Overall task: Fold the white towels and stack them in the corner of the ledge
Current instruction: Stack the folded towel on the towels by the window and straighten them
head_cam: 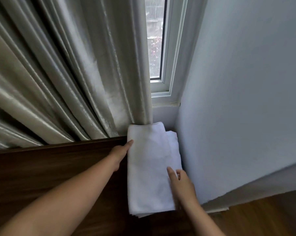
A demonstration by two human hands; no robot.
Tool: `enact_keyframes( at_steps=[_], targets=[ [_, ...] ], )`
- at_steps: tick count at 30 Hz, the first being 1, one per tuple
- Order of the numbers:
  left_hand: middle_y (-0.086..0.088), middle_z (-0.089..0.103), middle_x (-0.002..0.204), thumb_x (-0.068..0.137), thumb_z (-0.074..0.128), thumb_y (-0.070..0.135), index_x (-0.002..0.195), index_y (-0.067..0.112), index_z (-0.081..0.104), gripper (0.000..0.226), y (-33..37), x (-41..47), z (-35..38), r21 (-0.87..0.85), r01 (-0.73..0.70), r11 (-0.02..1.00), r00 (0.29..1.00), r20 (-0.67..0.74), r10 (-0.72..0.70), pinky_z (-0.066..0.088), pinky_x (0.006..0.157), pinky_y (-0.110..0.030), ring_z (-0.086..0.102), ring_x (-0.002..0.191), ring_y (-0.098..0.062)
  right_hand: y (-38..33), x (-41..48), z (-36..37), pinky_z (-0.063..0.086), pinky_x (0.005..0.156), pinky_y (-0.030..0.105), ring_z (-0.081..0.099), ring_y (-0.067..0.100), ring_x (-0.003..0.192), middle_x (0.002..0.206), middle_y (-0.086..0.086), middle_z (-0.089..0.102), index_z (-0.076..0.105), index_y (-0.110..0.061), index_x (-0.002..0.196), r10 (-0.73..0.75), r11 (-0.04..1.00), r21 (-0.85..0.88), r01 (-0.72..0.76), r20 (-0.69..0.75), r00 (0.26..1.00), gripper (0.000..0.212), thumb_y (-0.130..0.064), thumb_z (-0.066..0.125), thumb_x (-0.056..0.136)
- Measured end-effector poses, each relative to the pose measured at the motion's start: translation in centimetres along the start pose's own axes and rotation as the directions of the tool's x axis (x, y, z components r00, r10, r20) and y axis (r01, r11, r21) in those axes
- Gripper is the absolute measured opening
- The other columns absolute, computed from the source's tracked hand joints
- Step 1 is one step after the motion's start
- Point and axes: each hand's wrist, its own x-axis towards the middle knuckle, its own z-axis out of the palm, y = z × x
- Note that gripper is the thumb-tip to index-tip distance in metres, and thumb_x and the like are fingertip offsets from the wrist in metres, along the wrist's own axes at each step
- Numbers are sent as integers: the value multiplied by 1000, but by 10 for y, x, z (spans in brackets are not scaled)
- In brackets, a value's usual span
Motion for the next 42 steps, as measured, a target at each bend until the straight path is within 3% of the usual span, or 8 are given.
enact_keyframes(
  at_steps=[3,6,12,21,27,35,38,42],
  targets=[
    [-8,65,118,82,72,39,117,13,58,46,3,-5,3,-49,-79,996,995,65,82,46,85,-34,62,99,-21,-16,19,1,47,92,34,58,22,116,123,-2,60,51,-15,128,-56,997,-45,60,88,995,55,-56,52,91],
    [-11,68,116,80,75,26,127,14,55,53,10,-4,3,-146,-83,986,985,137,103,54,89,-42,67,101,-27,-27,23,1,43,85,32,58,21,110,119,-3,59,48,-18,125,-111,990,-74,124,158,981,38,-44,50,97],
    [-12,67,116,88,65,18,127,19,54,40,42,-2,8,-336,-221,916,943,168,289,54,90,-47,66,101,-30,-45,25,-3,42,83,29,57,17,104,119,-5,60,47,-22,129,-230,973,6,230,48,972,35,-36,52,98],
    [-9,56,134,93,53,31,141,15,41,52,4,-5,20,104,-245,964,969,-3,247,47,99,-40,57,116,-29,-32,41,9,43,100,38,51,29,128,144,10,52,36,-15,146,-136,976,-165,139,30,990,53,-42,45,101],
    [-5,42,148,99,42,28,149,25,26,52,-23,-28,27,143,-356,923,926,-75,369,39,106,-37,46,129,-26,-37,48,7,40,104,37,47,28,134,147,10,49,33,-19,148,-174,971,-159,180,52,983,55,-43,44,101],
    [-8,29,152,96,49,29,151,24,22,62,-36,-45,32,164,-297,941,940,-121,318,34,111,-43,37,136,-28,-38,35,6,45,94,43,56,37,119,138,13,57,26,-21,149,-199,883,-438,170,-20,980,60,-51,38,99],
    [-11,38,140,93,53,38,141,19,36,54,-54,-67,27,232,-228,946,939,-204,276,43,102,-44,46,124,-30,-24,19,5,44,78,38,61,31,110,136,6,51,33,-23,139,-265,858,-470,206,-63,962,54,-56,39,97],
    [-5,60,107,93,54,44,116,13,51,39,-78,-97,20,254,-170,952,968,-139,210,48,64,-30,60,87,-20,-2,7,4,47,65,30,55,16,78,98,-2,51,45,-23,100,-335,813,-536,226,-114,935,39,-61,36,94]
  ],
)
